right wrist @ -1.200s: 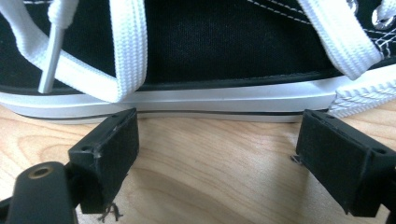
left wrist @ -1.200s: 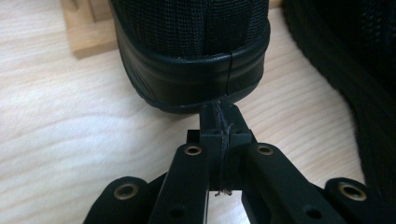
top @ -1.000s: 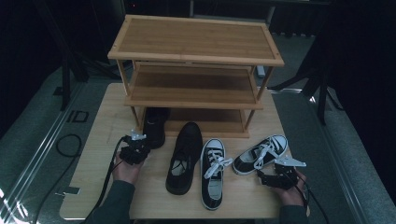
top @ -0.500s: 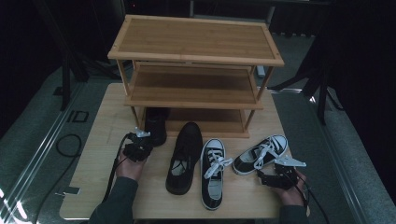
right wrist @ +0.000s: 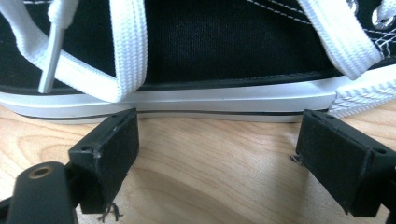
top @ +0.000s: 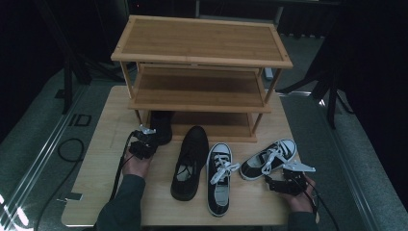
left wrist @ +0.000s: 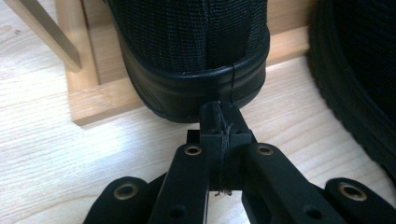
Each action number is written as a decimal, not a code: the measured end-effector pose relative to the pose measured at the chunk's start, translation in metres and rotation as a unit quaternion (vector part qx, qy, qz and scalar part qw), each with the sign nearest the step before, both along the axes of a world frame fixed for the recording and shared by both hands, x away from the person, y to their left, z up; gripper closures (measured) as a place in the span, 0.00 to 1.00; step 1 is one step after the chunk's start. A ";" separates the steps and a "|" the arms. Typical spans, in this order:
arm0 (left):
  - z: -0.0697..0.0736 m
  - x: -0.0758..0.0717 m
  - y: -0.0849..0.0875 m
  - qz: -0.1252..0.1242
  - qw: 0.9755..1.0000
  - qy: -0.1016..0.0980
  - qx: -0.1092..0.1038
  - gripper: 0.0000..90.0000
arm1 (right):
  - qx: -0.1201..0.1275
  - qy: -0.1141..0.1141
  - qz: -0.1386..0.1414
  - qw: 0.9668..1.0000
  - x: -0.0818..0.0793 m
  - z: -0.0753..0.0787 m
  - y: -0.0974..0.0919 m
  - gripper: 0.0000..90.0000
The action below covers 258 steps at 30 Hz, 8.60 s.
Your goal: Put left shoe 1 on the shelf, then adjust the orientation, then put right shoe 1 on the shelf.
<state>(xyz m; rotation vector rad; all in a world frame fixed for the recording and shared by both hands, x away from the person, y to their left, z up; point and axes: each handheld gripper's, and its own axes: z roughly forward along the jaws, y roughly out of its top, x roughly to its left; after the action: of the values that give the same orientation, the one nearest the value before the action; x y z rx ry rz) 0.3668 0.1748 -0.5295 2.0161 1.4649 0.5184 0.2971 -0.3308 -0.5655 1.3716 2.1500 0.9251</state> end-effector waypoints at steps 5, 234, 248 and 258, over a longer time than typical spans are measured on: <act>0.000 0.000 0.005 0.010 1.000 0.001 -0.001 0.98 | 0.000 0.000 0.000 1.000 0.000 0.000 0.000 0.15; 0.071 -0.013 -0.030 -0.030 0.992 -0.037 -0.121 0.69 | 0.000 -0.001 0.000 1.000 0.000 0.000 0.000 0.15; 0.065 -0.032 0.002 -0.022 0.992 -0.045 -0.120 0.75 | 0.000 -0.001 -0.001 1.000 0.000 0.000 0.000 0.15; 0.047 -0.038 0.006 -0.041 0.993 -0.027 -0.109 0.81 | -0.001 -0.001 0.000 1.000 0.000 0.000 0.000 0.15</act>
<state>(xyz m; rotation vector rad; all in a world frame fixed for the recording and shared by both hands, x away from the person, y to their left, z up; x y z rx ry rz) 0.3285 0.1806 -0.4820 1.8672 1.3386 0.3597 0.2971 -0.3307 -0.5657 1.3697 2.1482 0.9241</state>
